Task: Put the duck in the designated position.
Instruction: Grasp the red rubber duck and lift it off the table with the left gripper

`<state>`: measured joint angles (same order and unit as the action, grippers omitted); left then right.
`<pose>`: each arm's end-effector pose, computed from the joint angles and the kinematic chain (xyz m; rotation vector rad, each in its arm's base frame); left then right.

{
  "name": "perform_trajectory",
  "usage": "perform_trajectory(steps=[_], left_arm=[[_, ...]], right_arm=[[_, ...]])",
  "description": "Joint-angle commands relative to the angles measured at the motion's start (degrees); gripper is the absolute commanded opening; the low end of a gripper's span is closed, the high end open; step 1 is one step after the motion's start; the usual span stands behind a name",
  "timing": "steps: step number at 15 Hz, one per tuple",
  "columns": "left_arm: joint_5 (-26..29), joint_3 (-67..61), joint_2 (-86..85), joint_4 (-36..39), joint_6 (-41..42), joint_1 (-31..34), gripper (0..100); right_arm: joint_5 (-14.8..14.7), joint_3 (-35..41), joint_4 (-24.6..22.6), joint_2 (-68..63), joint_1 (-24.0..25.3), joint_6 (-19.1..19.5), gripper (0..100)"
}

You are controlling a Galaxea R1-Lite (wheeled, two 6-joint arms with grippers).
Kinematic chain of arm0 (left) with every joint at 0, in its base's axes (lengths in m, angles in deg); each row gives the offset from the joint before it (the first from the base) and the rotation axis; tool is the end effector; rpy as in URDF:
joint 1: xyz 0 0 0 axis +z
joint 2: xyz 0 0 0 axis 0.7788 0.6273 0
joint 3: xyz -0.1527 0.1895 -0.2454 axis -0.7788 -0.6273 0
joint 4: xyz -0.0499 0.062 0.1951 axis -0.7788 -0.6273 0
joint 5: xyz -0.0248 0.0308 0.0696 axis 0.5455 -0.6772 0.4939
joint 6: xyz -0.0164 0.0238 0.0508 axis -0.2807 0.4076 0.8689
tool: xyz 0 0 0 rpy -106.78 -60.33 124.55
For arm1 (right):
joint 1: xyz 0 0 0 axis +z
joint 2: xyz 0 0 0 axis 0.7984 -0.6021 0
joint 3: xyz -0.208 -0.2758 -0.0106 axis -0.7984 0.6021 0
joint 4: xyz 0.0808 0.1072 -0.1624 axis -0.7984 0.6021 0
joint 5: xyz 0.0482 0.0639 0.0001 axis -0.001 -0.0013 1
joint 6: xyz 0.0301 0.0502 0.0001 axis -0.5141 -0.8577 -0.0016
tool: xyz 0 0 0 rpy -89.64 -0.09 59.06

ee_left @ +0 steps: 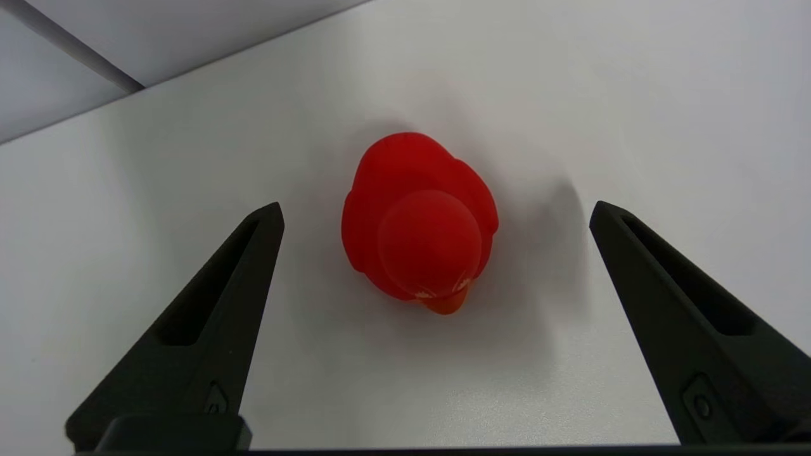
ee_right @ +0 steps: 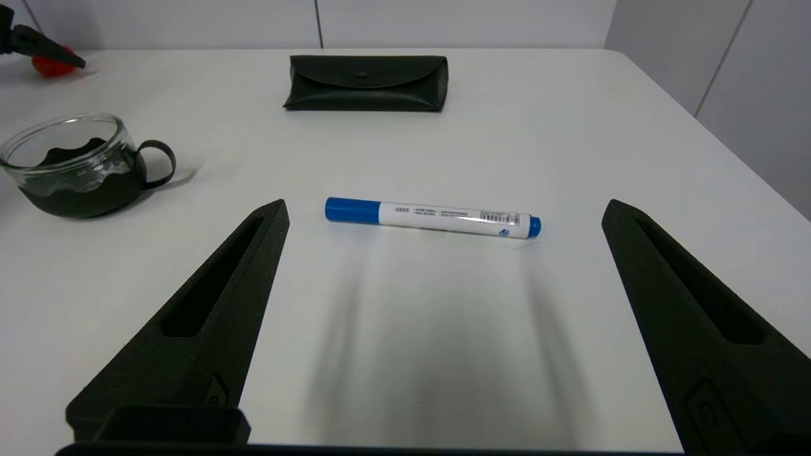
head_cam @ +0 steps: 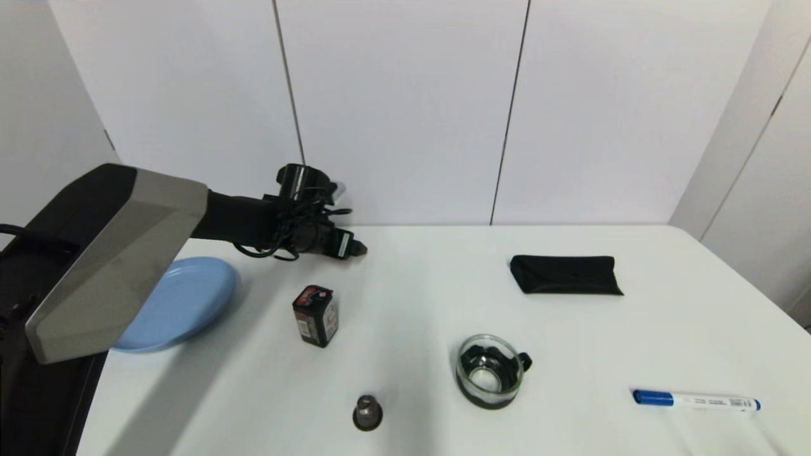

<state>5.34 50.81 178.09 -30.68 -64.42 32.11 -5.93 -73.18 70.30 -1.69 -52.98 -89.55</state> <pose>0.5160 -0.1816 0.1126 0.1768 0.6508 -0.4031 -0.0104 0.0002 0.0784 -0.0014 -0.0224 0.0027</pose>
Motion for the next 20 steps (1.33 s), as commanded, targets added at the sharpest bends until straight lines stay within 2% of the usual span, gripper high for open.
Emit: perform_trajectory(steps=[1,11,12,20], left_arm=[[0.0,0.5,0.5,0.0,-0.6,0.1,100],[-0.1,1.1,0.3,-0.8,-1.7,0.2,100],[-0.1,1.1,0.3,-0.8,-1.7,0.2,0],[0.0,-0.1,-0.2,-0.9,-1.7,0.2,0]], right_arm=[[0.0,0.5,0.0,-0.1,0.0,0.0,100],[0.0,0.5,0.0,-0.1,0.0,0.0,100],[0.0,0.5,0.0,-0.1,0.0,0.0,100],[0.0,0.5,0.0,-0.1,0.0,0.0,100]])
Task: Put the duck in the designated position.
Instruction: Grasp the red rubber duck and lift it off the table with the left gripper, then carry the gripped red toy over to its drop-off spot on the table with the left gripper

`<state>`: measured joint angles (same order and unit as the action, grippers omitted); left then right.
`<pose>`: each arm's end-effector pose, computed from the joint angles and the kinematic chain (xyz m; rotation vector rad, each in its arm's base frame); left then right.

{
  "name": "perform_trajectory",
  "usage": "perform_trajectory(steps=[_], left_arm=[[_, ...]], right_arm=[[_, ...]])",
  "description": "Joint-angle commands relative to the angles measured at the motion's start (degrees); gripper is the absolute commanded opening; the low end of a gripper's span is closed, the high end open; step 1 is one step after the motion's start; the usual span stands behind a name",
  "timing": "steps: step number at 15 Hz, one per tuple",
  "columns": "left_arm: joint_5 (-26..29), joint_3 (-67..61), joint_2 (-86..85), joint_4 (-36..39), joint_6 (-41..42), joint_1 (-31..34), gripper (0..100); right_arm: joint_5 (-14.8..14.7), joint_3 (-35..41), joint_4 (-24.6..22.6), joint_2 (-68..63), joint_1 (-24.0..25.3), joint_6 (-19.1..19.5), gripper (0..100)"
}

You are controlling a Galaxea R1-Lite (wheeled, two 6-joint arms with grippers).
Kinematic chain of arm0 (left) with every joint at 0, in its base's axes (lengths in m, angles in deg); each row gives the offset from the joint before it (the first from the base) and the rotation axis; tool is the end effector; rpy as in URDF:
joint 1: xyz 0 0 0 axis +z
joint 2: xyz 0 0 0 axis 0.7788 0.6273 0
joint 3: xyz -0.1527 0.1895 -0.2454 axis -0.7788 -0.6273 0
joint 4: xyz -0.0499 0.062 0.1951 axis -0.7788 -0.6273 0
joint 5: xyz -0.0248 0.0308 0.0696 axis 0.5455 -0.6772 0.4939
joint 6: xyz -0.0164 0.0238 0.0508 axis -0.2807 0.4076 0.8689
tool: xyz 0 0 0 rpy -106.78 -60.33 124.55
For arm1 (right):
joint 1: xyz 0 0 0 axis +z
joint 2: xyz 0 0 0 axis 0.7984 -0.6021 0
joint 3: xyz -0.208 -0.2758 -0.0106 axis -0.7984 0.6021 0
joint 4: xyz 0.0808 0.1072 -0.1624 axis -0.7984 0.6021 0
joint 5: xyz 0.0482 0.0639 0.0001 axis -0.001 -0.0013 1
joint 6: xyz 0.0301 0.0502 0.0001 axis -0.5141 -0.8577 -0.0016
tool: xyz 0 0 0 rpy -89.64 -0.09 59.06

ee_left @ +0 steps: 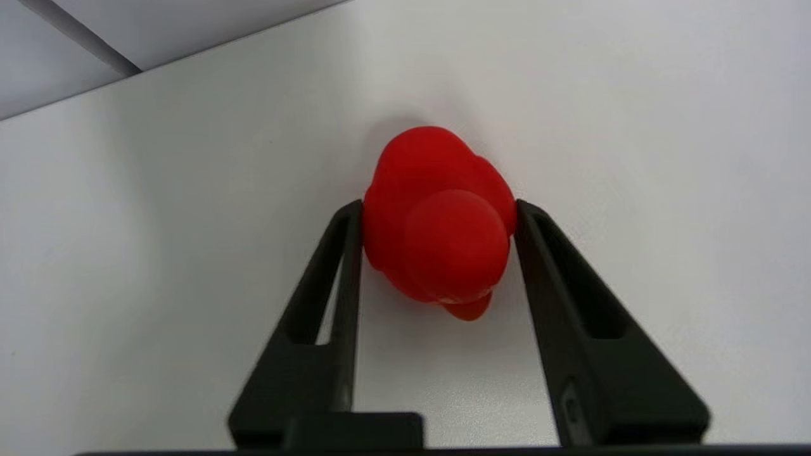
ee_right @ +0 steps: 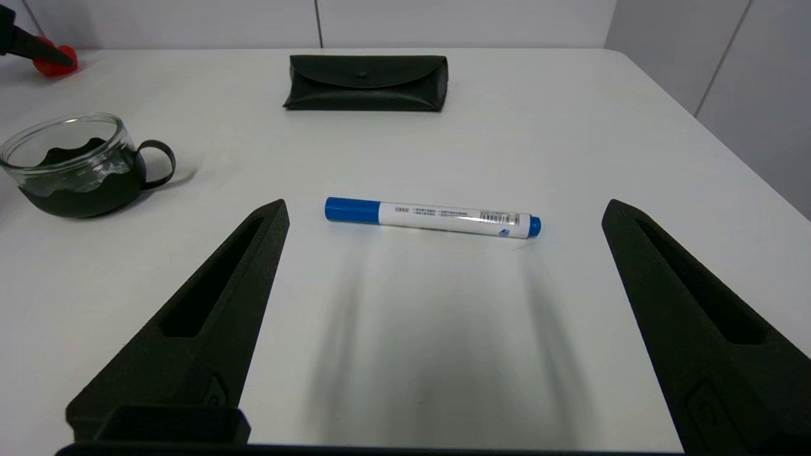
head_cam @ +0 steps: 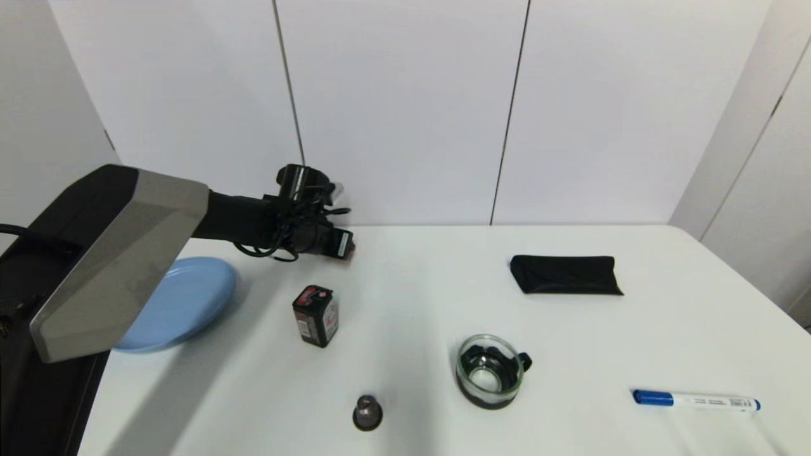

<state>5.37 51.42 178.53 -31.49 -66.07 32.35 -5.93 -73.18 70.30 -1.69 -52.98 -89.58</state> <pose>0.5178 -0.1798 0.1102 0.1493 0.6676 -0.3899 -0.0104 0.0002 0.0784 -0.0009 -0.0223 0.0027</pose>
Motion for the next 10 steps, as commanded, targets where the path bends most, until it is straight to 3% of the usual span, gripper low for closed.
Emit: perform_trajectory(steps=[1,10], left_arm=[[0.0,-1.1,-1.5,-0.1,0.0,-0.1,0],[-1.0,-8.5,-17.4,-0.1,0.6,0.0,0]], right_arm=[[0.0,0.5,0.0,-0.1,0.0,0.0,100],[0.0,0.5,0.0,-0.1,0.0,0.0,100]])
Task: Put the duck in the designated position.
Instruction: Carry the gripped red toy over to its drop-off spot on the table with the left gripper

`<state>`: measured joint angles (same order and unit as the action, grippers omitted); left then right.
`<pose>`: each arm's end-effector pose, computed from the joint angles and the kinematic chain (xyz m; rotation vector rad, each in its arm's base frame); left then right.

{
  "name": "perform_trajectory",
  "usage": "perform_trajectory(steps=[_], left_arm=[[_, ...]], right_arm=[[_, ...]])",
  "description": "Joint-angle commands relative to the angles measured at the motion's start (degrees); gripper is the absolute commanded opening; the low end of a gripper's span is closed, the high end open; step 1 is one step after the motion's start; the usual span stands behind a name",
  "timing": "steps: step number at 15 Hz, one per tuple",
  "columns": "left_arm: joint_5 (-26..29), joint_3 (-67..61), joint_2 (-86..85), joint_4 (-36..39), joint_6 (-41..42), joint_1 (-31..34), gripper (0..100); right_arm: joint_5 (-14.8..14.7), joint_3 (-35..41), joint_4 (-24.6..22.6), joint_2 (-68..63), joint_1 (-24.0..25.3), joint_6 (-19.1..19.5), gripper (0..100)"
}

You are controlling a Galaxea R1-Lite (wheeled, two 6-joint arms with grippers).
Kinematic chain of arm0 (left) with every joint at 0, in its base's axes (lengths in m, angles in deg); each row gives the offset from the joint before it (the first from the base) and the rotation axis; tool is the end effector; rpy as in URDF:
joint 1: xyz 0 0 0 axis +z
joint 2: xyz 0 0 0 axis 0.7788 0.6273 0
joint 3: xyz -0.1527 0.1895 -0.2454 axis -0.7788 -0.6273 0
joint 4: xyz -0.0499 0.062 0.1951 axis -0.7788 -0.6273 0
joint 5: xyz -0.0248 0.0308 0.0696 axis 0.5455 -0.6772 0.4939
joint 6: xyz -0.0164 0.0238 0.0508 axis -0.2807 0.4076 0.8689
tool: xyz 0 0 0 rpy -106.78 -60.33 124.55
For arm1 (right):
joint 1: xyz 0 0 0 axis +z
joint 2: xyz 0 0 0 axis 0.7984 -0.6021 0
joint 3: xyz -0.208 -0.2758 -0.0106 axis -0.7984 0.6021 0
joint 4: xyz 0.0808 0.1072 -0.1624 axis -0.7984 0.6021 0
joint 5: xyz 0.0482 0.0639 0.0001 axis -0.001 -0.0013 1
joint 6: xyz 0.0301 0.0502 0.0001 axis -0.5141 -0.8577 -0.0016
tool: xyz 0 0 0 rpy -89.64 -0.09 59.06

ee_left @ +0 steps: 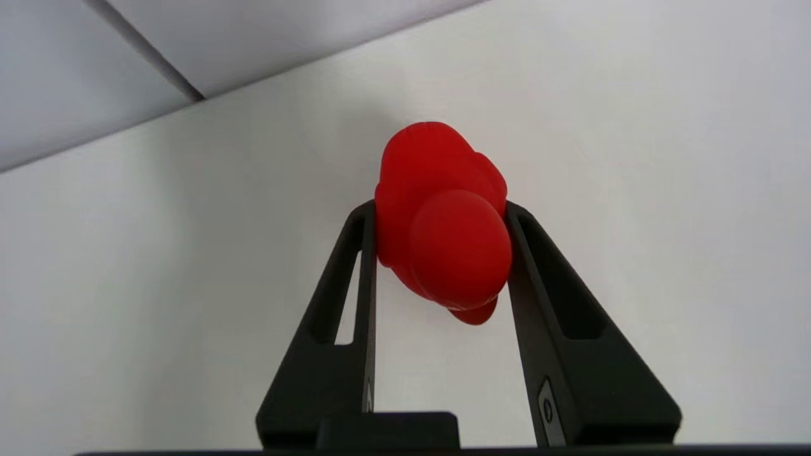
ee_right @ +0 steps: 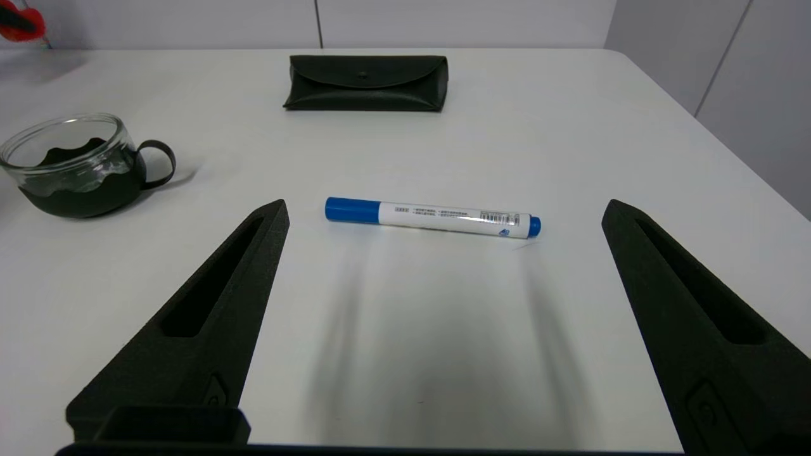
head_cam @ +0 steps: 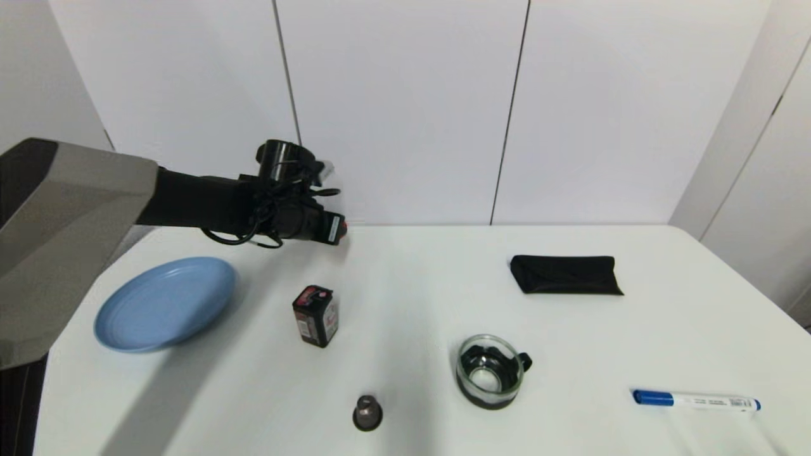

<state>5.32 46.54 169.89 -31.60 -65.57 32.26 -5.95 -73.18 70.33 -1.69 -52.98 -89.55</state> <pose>0.4873 -0.1702 0.1634 0.1501 0.6023 -0.3940 -0.0104 0.0002 0.0783 -0.0014 -0.0218 0.0023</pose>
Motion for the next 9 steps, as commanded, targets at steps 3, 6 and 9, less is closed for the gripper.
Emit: perform_trajectory(steps=[3,6,9], left_arm=[[-5.0,-7.7,-16.2,0.0,0.2,0.2,0],[-5.3,-8.7,-22.5,-0.4,1.7,1.6,0],[-6.4,-9.2,-27.9,-4.2,4.2,4.1,0]], right_arm=[[0.0,0.5,0.0,-0.1,0.0,0.0,100],[0.0,0.5,0.0,-0.1,0.0,0.0,100],[0.0,0.5,0.0,-0.1,0.0,0.0,100]])
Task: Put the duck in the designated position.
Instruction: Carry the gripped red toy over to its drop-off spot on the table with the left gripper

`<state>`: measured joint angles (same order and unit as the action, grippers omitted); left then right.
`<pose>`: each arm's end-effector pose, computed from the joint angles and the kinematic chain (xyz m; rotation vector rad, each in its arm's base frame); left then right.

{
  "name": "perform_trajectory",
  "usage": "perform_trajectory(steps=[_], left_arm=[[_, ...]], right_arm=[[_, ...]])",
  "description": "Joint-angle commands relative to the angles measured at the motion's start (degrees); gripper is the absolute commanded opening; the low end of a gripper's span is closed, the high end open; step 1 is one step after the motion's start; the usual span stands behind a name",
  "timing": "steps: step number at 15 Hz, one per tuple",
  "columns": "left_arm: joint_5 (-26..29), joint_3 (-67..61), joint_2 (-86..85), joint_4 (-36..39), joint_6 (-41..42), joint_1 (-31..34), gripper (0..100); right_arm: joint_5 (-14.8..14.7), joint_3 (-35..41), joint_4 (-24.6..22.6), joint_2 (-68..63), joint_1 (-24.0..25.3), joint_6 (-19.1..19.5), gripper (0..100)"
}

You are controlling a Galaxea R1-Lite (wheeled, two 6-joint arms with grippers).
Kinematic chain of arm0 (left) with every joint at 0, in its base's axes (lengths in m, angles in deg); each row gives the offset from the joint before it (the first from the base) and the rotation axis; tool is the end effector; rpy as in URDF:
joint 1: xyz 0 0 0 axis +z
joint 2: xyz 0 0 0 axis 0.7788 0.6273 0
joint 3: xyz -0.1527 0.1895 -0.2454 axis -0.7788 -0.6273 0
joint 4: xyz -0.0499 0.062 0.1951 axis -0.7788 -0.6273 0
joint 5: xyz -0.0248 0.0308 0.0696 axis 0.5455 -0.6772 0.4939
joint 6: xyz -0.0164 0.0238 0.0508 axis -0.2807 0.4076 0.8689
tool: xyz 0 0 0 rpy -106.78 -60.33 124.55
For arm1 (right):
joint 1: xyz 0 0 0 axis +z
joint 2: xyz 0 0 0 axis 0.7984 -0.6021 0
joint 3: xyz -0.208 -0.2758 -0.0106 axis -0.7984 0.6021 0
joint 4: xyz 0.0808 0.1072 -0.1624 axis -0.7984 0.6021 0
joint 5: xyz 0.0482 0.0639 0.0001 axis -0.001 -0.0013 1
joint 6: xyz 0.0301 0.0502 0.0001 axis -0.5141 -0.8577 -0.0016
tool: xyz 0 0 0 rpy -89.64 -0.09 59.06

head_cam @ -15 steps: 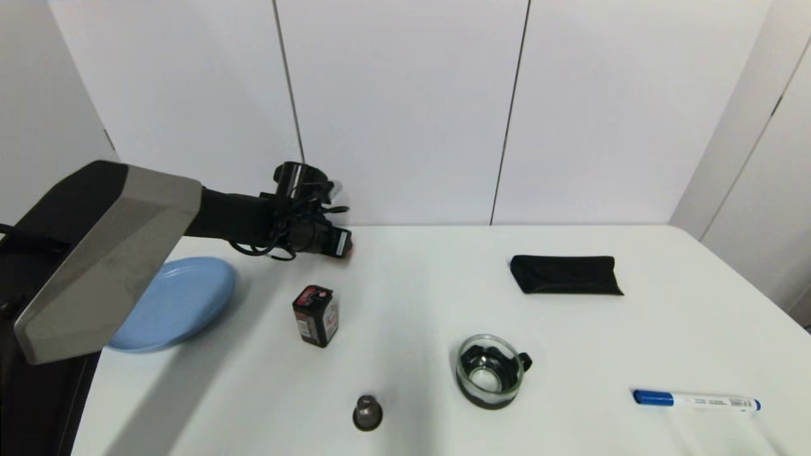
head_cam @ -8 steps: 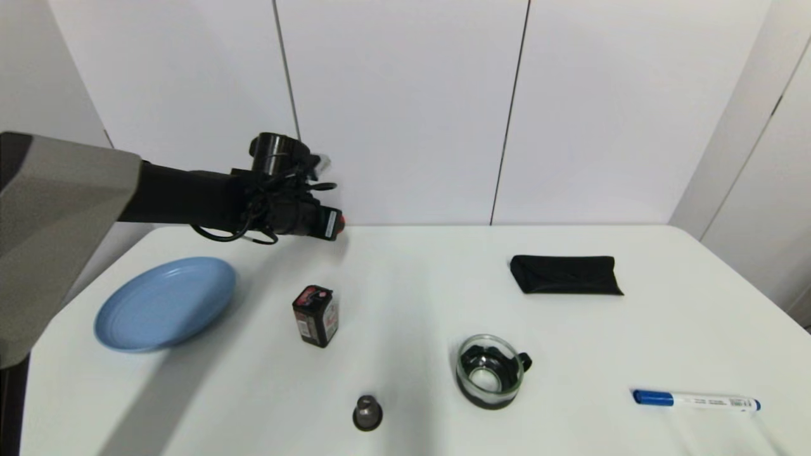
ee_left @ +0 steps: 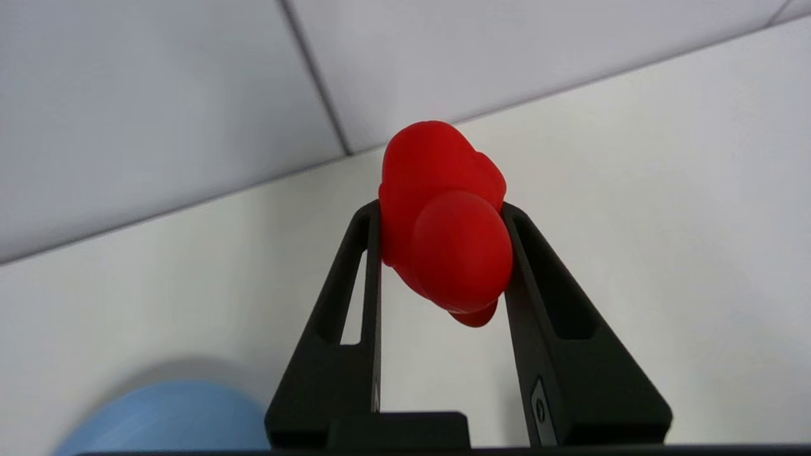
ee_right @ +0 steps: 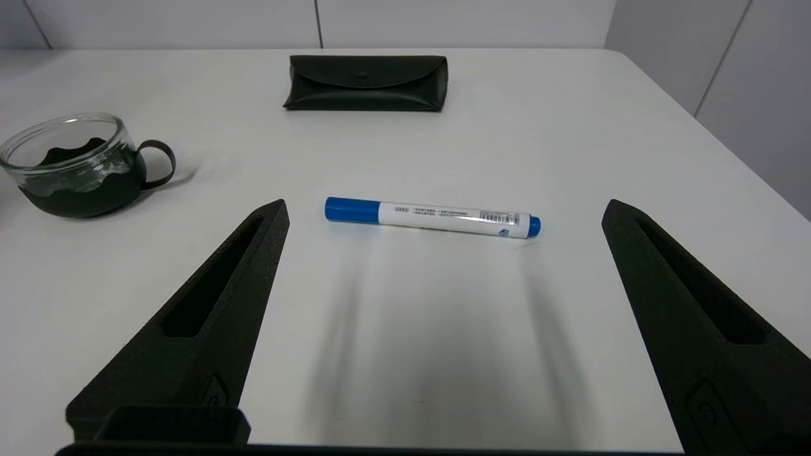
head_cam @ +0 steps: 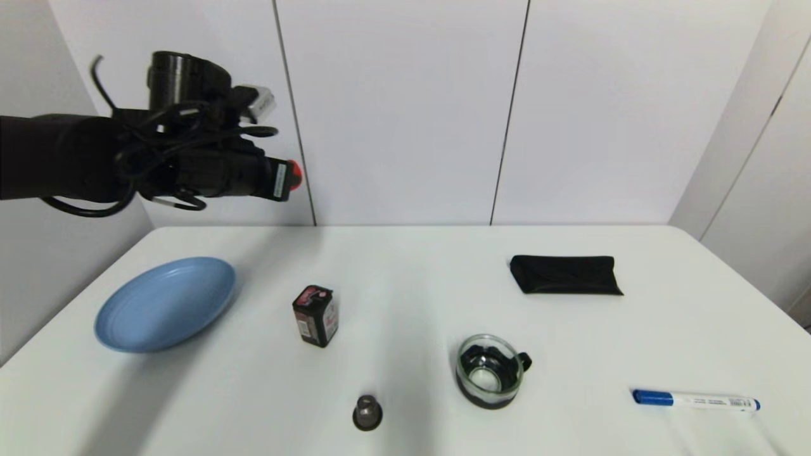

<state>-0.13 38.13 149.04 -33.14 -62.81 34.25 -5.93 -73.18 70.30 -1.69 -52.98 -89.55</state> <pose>0.4017 -0.1197 0.2830 0.1853 0.4071 -0.2761 -0.0104 0.0002 0.0784 -0.0014 -0.0224 0.0027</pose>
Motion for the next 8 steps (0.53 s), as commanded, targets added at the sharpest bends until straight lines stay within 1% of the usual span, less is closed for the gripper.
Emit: perform_trajectory(steps=[1,5,8], left_arm=[[-0.9,-1.3,-7.7,-3.3,1.5,2.7,0],[-0.8,-6.7,-9.8,-6.9,1.5,4.0,0],[0.1,-11.0,-9.8,-7.0,1.0,4.2,0]], right_arm=[[0.0,0.5,0.0,-0.1,0.0,0.0,100],[0.0,0.5,0.0,-0.1,0.0,0.0,100],[0.0,0.5,0.0,-0.1,0.0,0.0,100]])
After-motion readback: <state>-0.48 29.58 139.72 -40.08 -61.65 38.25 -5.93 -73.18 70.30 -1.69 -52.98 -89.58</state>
